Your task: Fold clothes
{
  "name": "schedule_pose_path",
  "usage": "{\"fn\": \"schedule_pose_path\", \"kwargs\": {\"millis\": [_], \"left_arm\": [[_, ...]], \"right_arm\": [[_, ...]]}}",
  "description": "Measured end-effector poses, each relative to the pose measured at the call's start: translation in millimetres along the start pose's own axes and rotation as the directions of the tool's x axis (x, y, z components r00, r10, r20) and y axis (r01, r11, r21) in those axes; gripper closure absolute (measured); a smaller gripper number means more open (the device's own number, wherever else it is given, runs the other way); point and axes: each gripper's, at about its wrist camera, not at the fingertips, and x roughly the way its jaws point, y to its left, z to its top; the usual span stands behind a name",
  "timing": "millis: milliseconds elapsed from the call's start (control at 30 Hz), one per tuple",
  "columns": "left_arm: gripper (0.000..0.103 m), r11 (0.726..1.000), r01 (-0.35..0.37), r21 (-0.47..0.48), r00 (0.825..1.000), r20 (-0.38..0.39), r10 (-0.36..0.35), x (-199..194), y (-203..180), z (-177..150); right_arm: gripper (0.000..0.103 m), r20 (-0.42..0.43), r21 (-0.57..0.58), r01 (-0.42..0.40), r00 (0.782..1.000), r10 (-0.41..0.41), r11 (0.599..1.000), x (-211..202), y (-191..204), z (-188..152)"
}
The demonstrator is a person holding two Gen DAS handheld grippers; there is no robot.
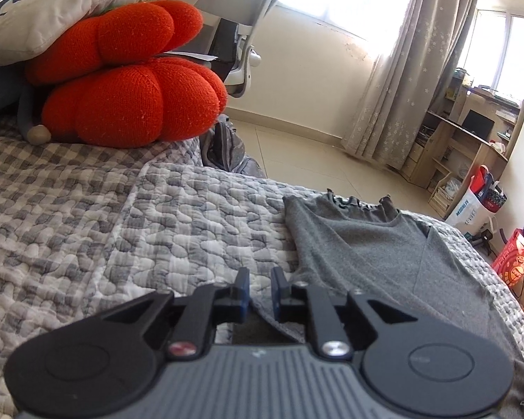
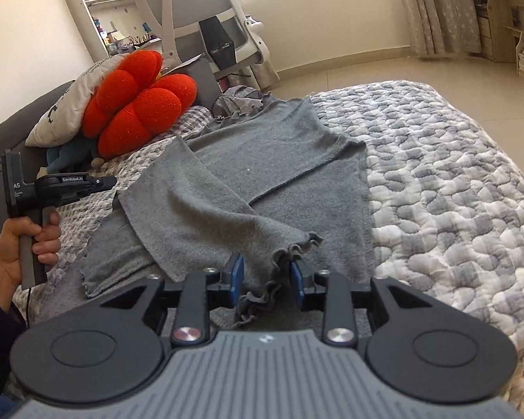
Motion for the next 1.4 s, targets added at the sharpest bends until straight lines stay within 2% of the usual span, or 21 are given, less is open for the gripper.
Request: {"fn": "schedule_pose_path", "kwargs": {"millis": [67,133,200,267,333,400,467,533,633,733,833,933,967,1000,1067,1100,1200,1267,1300,1400], "left_arm": [[0.065,0.999,0.006,0.040,1.000,-0.013,-0.006,5.8,-8.9,-1.5],[0.064,0.997,-0.002,0.077,0.999,-0.042,0.005,17.4,-15.1,-5.4],[0.066,0.995,-0.013,0.094,0.998,-0.058,0.018,23.8,-16.5,-7.6],[0.079,0.995,-0.018,0.101,0.998,-0.064,0.025,26.9,-16.5,-8.8],[0.086,0.996,-0.019,0.091,0.998,-0.064,0.025,25.2,-14.6,-7.4],[0.092,0.997,-0.018,0.077,0.998,-0.066,0.023,24.1,-12.2,-5.7],[0.102,0.998,-0.018,0.057,0.998,-0.062,0.021,21.3,-8.0,-2.6],[0.102,0.999,-0.015,0.040,0.998,-0.064,0.017,20.1,-4.7,-0.7],[0.102,0.997,-0.029,0.065,0.998,-0.059,0.033,20.2,-8.5,-2.9],[0.102,0.996,-0.039,0.077,0.998,-0.051,0.043,19.9,-12.0,-4.8],[0.102,0.994,-0.052,0.092,0.997,-0.046,0.057,21.3,-13.9,-6.4],[0.102,0.992,-0.069,0.107,0.996,-0.044,0.074,22.3,-16.1,-7.4],[0.102,0.991,-0.076,0.113,0.996,-0.044,0.082,22.6,-16.8,-7.6],[0.102,0.988,-0.093,0.121,0.994,-0.043,0.099,23.5,-17.8,-7.7],[0.103,0.983,-0.136,0.127,0.988,-0.053,0.143,27.1,-13.3,-8.5],[0.103,0.979,-0.157,0.131,0.985,-0.057,0.166,29.0,-11.1,-9.0],[0.103,0.986,-0.134,0.095,0.989,-0.047,0.139,20.6,-2.8,-7.8],[0.103,0.988,-0.128,0.085,0.991,-0.034,0.131,14.2,-1.0,-7.9],[0.103,0.987,-0.133,0.089,0.990,-0.033,0.136,13.3,-1.0,-8.5],[0.103,0.986,-0.140,0.089,0.990,-0.021,0.143,6.6,-0.1,-9.9]], "right_arm": [[0.064,0.019,-0.015,0.028,0.999,-0.028,0.999,-4.9,-3.7,2.8],[0.063,0.035,-0.013,0.049,0.998,-0.049,0.999,-9.2,-9.4,5.2],[0.063,0.047,0.002,0.071,0.996,-0.071,0.997,-10.1,-15.3,7.1],[0.063,0.050,0.004,0.063,0.997,-0.063,0.998,-7.2,-19.5,9.2],[0.063,0.049,0.001,0.017,0.999,-0.017,1.000,0.6,-22.7,14.0],[0.063,0.031,0.048,-0.026,0.999,0.025,0.998,11.3,-30.5,19.9],[0.063,0.036,0.079,-0.034,0.999,0.031,0.996,18.6,-37.1,27.5],[0.063,0.035,0.080,-0.052,0.998,0.049,0.995,26.7,-39.6,37.9],[0.063,-0.013,0.003,-0.100,0.995,0.100,0.995,45.9,-29.7,53.0],[0.063,-0.093,-0.118,-0.118,0.990,0.108,0.986,65.0,-8.3,56.1],[0.064,-0.151,-0.245,-0.116,0.985,0.080,0.962,75.7,10.1,50.4],[0.077,-0.178,-0.336,-0.103,0.983,0.044,0.936,79.0,23.8,41.3],[0.090,-0.182,-0.360,-0.099,0.983,0.035,0.928,77.5,28.1,39.2],[0.095,-0.185,-0.372,-0.093,0.982,0.024,0.924,75.9,31.2,38.2],[0.098,-0.182,-0.402,-0.070,0.983,-0.004,0.913,72.0,38.9,36.0],[0.099,-0.172,-0.412,-0.055,0.985,-0.018,0.910,70.1,41.8,35.2],[0.099,-0.100,-0.414,0.036,0.991,-0.084,0.910,63.3,46.2,36.1],[0.099,-0.052,-0.360,0.076,0.993,-0.101,0.930,58.7,41.6,40.5],[0.099,-0.059,-0.316,0.068,0.994,-0.091,0.946,61.4,35.7,42.3],[0.096,-0.098,-0.312,0.085,0.988,-0.121,0.946,76.5,31.2,36.3]]}}
